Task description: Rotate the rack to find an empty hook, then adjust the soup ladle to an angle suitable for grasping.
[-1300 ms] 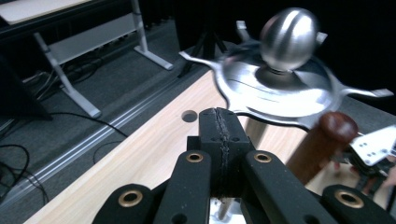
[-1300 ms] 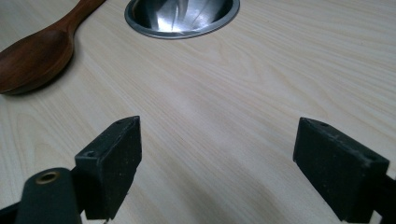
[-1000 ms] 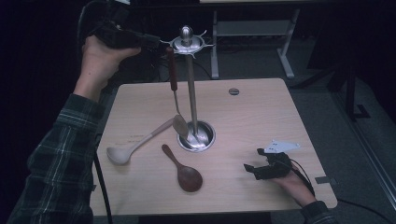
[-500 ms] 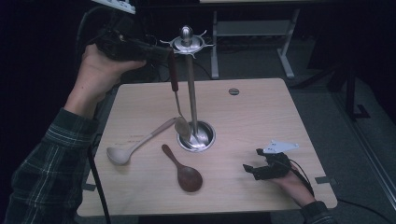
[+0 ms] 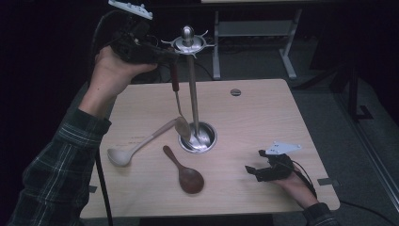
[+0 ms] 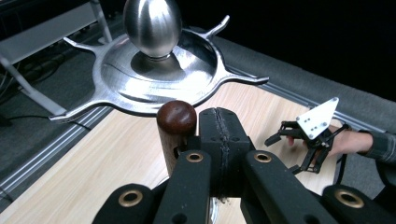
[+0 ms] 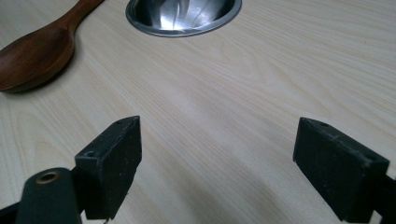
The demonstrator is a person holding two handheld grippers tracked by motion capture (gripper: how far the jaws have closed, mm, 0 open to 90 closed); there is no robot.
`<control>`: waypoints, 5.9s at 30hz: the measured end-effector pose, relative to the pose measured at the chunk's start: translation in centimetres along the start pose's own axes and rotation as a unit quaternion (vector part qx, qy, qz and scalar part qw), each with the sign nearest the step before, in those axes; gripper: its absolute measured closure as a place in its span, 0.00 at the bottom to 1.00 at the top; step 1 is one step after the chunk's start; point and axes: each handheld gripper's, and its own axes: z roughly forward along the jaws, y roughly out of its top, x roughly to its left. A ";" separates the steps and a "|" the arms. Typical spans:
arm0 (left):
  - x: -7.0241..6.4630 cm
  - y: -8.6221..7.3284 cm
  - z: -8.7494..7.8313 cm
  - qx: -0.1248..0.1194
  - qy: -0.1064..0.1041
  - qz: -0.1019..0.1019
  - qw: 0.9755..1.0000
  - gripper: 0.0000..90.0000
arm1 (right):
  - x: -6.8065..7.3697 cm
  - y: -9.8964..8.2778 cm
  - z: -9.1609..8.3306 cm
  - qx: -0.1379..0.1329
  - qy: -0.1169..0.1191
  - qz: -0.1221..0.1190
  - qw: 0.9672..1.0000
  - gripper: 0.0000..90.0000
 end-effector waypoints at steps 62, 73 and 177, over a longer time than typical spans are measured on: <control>3.9 -15.4 2.1 0.095 0.083 -0.054 0.991 0.95 | 0.3 0.0 0.5 0.010 0.006 0.000 1.000 0.17; 6.7 -21.3 5.9 0.155 0.074 -0.082 0.982 0.92 | 0.2 0.0 0.7 0.010 0.006 0.001 1.000 0.17; 12.5 -26.8 8.2 0.172 0.148 -0.124 0.966 0.84 | -0.1 -0.1 0.5 0.010 0.007 0.002 1.000 0.17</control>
